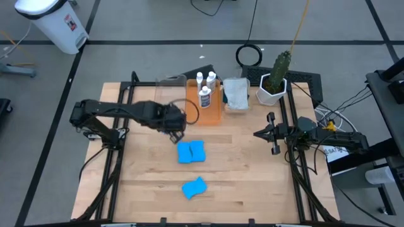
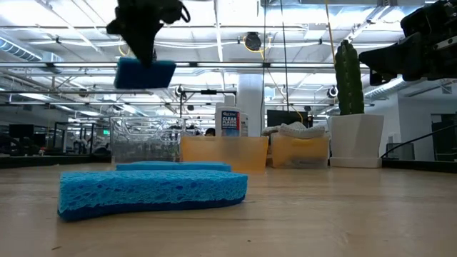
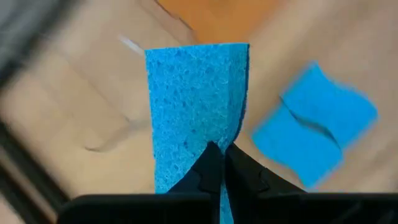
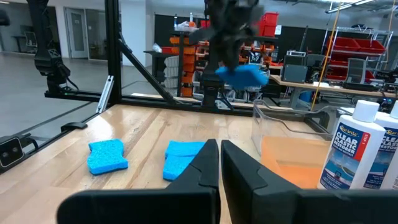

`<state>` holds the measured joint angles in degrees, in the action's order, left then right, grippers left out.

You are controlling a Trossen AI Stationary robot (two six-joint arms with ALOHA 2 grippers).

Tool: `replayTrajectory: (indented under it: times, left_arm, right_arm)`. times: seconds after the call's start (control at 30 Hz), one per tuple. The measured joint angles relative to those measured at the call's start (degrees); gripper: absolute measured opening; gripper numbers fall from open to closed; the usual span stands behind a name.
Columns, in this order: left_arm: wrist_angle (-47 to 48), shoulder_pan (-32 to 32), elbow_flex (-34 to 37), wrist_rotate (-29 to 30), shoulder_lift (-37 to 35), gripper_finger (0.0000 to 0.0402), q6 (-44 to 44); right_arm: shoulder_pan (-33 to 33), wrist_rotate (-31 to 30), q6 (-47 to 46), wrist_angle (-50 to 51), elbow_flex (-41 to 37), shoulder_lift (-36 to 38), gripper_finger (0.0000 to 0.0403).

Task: Pick & Place Kitchen Items
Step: Put the blue sponge into the transparent bin

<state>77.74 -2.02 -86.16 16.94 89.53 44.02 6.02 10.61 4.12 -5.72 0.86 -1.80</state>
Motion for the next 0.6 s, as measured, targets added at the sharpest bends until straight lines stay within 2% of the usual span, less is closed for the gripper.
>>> replayTrajectory:
  times: [0.13,0.2,0.33,0.47,0.6]
  left_arm:
    - [1.0,4.3,-3.8,8.4,0.0,0.0005,2.7]
    - [0.7,7.9,-4.2,9.9,0.0,0.0005,4.7]
    - [-1.7,15.5,-2.0,9.5,0.0,0.0010,5.8]
    - [-10.0,22.2,2.5,8.0,0.0,0.0005,4.0]
    - [-18.8,27.1,6.2,2.9,0.0,0.0013,-0.1]
  right_arm:
    - [0.0,0.0,0.0,0.0,0.0,0.0,0.0000]
    - [0.0,0.0,0.0,0.0,0.0,0.0,0.0000]
    - [0.0,0.0,0.0,0.0,0.0,0.0,0.0000]
    - [0.0,0.0,0.0,0.0,0.0,0.0,0.0000]
    - [0.0,0.0,0.0,0.0,0.0,0.0,0.0000]
